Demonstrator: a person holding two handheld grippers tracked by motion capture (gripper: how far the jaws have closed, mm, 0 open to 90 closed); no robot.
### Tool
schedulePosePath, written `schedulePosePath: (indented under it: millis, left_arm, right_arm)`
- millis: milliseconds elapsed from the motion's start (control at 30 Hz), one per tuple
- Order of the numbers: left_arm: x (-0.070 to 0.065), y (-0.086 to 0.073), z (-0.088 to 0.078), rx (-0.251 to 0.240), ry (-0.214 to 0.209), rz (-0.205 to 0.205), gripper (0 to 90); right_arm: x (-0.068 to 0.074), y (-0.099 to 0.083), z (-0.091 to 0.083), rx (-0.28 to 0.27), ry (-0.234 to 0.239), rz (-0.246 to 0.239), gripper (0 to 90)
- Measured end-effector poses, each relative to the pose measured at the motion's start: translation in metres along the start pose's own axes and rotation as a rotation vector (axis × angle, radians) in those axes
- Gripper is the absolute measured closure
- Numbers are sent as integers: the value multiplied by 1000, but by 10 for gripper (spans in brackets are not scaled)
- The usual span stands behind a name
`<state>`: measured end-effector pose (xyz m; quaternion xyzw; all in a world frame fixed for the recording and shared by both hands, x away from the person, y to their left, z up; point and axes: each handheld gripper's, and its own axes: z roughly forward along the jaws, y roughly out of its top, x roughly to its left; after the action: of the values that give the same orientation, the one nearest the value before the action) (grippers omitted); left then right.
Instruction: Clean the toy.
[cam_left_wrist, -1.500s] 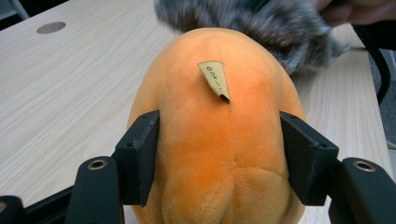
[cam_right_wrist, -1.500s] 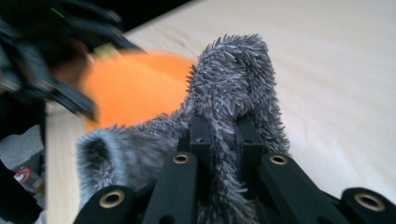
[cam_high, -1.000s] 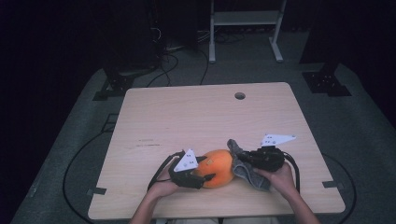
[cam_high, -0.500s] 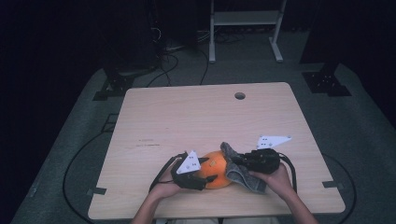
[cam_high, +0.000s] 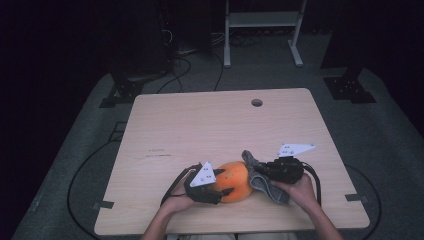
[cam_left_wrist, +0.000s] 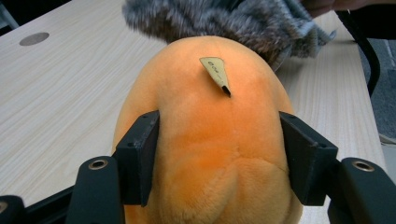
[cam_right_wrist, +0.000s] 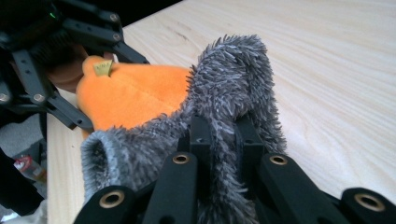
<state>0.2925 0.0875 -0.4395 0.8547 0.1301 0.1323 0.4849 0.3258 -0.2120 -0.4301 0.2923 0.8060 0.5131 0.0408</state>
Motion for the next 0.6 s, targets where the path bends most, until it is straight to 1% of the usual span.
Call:
schedulePosePath:
  millis: [33, 67, 100, 133, 167, 200, 233, 267, 300, 333, 400, 433, 500, 567, 600]
  left_arm:
    - [0, 0, 0, 0, 0, 0, 358]
    - [0, 0, 0, -1, -1, 1, 358]
    - [0, 0, 0, 0, -2, 4, 358]
    - [0, 0, 0, 0, -2, 4, 358]
    - [-1, 0, 0, 1, 0, 6, 358]
    - [-1, 0, 0, 0, 1, 6, 358]
    - [-1, 0, 0, 0, 1, 6, 358]
    - [-1, 0, 1, 1, 0, 6, 358]
    - [-1, 1, 1, 1, -2, 8, 358]
    - [-1, 1, 1, 1, -2, 8, 358]
    - [0, 0, 1, -2, -6, 7, 358]
    - [0, 0, 1, -3, -7, 7, 358]
    - [-1, 0, 1, 0, -6, 9, 358]
    - [-1, 1, 2, -2, -4, 7, 358]
    - [-2, 2, 2, 0, -3, 12, 358]
  right_arm:
    - [6, 4, -5, -41, 39, -14, 806]
    - [10, 7, -6, -63, 75, -26, 806]
    - [14, 9, -6, -68, 87, -39, 806]
    - [15, 10, -4, -60, 82, -50, 806]
    - [14, 9, -1, -44, 73, -50, 806]
    - [10, 5, 2, -24, 53, -44, 806]
    - [7, 2, 4, -2, 20, -38, 806]
    - [7, 2, 4, -2, 20, -38, 806]
    - [3, 2, 1, -3, 21, -9, 807]
    - [6, 4, -3, -26, 26, -19, 806]
    - [12, 9, -5, -72, 86, -34, 806]
    - [14, 11, -4, -67, 83, -43, 806]
    - [12, 8, 3, -20, 46, -53, 806]
    - [4, 4, 5, 8, 6, -31, 806]
    - [3, 3, 3, 10, -6, -17, 806]
